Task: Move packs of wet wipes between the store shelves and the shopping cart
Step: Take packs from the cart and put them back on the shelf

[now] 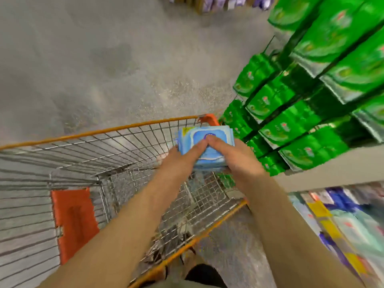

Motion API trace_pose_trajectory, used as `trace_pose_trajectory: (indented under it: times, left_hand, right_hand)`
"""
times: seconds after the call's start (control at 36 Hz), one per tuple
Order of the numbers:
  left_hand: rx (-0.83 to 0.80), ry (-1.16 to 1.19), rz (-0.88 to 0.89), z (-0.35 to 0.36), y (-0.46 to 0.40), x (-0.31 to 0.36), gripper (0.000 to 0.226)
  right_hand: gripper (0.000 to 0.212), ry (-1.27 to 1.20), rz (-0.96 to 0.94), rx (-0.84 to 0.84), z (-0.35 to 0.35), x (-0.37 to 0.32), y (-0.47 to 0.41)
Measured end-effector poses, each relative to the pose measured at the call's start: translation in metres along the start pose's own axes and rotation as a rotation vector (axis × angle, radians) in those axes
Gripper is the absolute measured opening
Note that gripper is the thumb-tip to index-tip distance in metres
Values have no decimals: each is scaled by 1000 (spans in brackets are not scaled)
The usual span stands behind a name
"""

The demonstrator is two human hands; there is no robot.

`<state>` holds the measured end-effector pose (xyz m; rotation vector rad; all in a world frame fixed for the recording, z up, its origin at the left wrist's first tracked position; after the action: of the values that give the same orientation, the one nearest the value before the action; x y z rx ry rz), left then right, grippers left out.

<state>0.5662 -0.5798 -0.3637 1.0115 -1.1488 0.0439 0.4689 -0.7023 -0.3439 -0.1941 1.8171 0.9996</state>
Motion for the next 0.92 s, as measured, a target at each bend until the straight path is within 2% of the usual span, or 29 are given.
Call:
trace_pose_trajectory:
  times: [0.06, 0.11, 0.19, 0.22, 0.31, 0.39, 0.5, 0.56, 0.64, 0.67, 0.69, 0.75, 0.78, 0.86, 0.92]
  left_hand:
    - [-43, -47, 63, 15, 15, 14, 52]
    - [-83, -96, 103, 35, 30, 26, 60]
    - [-159, -132, 160, 72, 54, 43, 50]
    - [-191, -141, 172, 87, 63, 48, 48]
    - [-287, -188, 206, 131, 90, 55, 35]
    - [-371, -258, 228, 178, 116, 55, 57]
    - [-460, -333, 264, 249, 155, 51, 72]
    - [-487, -388, 285, 287, 175, 44, 64]
    - [-546, -448, 297, 347, 208, 28, 37]
    - [-580, -477, 303, 366, 220, 21, 34]
    - [-613, -501, 321, 386, 233, 15, 41]
    - [-650, -537, 331, 421, 254, 1, 74]
    - [-667, -545, 323, 436, 262, -7, 81]
    - [-746, -561, 334, 475, 293, -22, 59]
    - [-779, -597, 354, 501, 308, -33, 83]
  right_hand:
    - [39, -17, -44, 61, -18, -9, 23]
    - [51, -36, -62, 130, -40, -16, 45]
    - [26, -82, -63, 218, -79, -23, 78]
    - [24, -97, -69, 254, -93, -26, 91]
    - [50, -90, -81, 350, -137, -22, 127]
    - [59, -127, -92, 412, -179, -13, 168]
    - [74, -214, -95, 553, -242, 11, 225]
    - [77, -260, -82, 637, -274, 29, 252]
    - [83, -311, -68, 735, -320, 58, 298]
    - [88, -323, -59, 773, -335, 67, 314]
    - [89, -322, -66, 799, -350, 74, 329]
    - [76, -331, -90, 846, -377, 89, 359]
    - [69, -337, -87, 871, -390, 96, 373]
    - [66, -356, -70, 954, -423, 118, 409]
    - [58, -367, -78, 985, -444, 128, 430]
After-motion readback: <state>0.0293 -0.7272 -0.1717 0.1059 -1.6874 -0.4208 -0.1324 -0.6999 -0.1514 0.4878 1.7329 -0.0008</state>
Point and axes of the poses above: each hand's wrist, its own y-axis away from the middle knuckle, its own z-axis out of the palm, x = y × z, the point moved 8 cm from there along -y, towards the middle knuckle, and after that the axes turned 1 degree about -z, right-handed, at the moved point
